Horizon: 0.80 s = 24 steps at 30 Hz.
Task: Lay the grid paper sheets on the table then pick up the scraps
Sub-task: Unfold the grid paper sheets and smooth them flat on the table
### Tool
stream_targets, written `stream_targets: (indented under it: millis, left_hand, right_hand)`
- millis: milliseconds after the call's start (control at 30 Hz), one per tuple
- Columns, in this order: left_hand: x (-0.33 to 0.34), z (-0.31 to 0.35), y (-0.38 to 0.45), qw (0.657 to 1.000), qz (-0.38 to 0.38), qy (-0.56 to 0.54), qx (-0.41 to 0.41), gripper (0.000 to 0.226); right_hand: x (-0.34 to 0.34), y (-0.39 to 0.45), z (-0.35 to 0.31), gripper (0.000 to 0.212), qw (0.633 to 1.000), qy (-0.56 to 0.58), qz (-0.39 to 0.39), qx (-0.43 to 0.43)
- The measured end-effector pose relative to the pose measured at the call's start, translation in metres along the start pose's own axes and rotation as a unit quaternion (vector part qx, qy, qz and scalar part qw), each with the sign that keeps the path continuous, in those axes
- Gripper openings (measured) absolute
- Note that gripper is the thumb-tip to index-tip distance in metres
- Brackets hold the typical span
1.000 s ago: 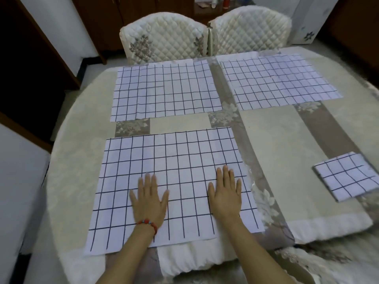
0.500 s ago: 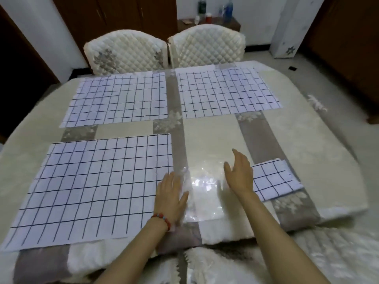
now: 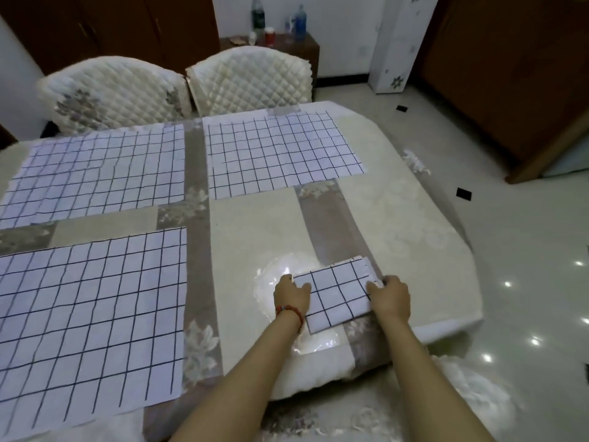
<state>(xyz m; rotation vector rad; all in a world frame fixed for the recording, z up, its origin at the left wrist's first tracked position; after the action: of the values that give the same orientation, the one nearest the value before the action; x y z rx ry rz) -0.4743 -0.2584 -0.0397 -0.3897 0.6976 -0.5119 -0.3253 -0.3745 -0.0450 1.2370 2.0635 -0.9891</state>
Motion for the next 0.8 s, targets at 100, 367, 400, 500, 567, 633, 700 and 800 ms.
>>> stream_targets:
  millis: [100, 367, 400, 500, 567, 633, 700, 800]
  left_hand:
    - [-0.001, -0.001, 0.004, 0.999, 0.030, -0.033, -0.015, 0.025]
    - [-0.040, -0.004, -0.003, 0.991, 0.083, -0.062, 0.085, 0.043]
    - [-0.049, -0.001, -0.005, 0.988, 0.082, -0.065, 0.113, 0.038]
    - [-0.078, 0.014, -0.012, 0.976, 0.076, -0.070, 0.192, 0.027]
    - [-0.098, 0.025, -0.020, 0.966, 0.055, -0.060, 0.246, 0.028]
    - [-0.116, 0.034, -0.030, 0.954, 0.035, -0.042, 0.294, 0.032]
    - [-0.136, 0.041, -0.038, 0.945, 0.033, -0.037, 0.324, 0.031]
    - [-0.170, 0.053, -0.054, 0.934, 0.047, -0.083, 0.344, 0.024]
  right_hand:
    - [0.003, -0.002, -0.001, 0.029, 0.999, 0.018, -0.013, 0.030]
    - [-0.005, -0.021, -0.024, 0.024, 0.999, -0.026, 0.002, -0.030]
    - [-0.006, -0.026, -0.035, 0.029, 0.996, -0.030, 0.014, -0.079]
    - [-0.010, -0.059, -0.082, 0.041, 0.965, 0.044, -0.033, -0.258]
    - [-0.014, -0.084, -0.113, 0.044, 0.936, 0.061, -0.101, -0.331]
    - [-0.020, -0.106, -0.138, 0.039, 0.919, 0.069, -0.134, -0.363]
    - [-0.028, -0.121, -0.158, 0.029, 0.912, 0.077, -0.130, -0.381]
    - [-0.039, -0.135, -0.178, 0.012, 0.912, 0.092, -0.142, -0.375]
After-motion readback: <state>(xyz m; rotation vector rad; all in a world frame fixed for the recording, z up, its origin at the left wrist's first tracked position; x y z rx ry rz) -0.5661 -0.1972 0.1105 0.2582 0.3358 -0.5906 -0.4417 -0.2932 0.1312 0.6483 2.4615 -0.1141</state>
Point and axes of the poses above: each hand's wrist, its own y-axis towards the middle knuckle, its own x-axis out of the palm, z = x × y, the point moved 2 cm from there along y, towards the middle knuckle, and after that the axes turned 1 degree about y, right-handed, at the moved point
